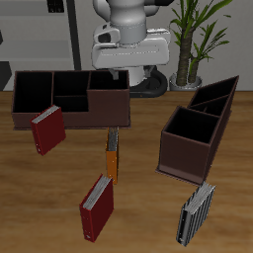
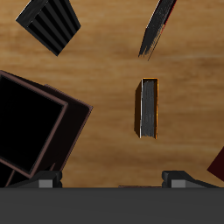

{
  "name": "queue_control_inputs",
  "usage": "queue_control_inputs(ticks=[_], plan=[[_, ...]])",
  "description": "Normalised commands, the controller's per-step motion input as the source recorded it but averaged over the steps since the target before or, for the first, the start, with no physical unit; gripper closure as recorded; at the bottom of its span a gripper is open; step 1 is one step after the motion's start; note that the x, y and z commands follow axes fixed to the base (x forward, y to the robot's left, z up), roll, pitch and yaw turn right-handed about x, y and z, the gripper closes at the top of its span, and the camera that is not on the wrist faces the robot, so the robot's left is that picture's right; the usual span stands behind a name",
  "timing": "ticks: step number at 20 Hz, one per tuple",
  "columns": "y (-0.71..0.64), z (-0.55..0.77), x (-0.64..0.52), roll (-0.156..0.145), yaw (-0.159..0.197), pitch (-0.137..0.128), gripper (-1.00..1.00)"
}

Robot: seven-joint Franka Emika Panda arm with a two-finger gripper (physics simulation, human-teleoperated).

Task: Place the right red book into the back desk caddy's right compartment

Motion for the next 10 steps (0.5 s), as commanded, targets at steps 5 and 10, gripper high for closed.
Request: queue_control_inputs(ticks=[5, 10], plan=[[-0.21, -0.01, 0.02, 0.006, 0.09, -0.04, -1.0], [-0.52, -0.07, 0.06, 0.008, -0.018, 0.009, -1.0]])
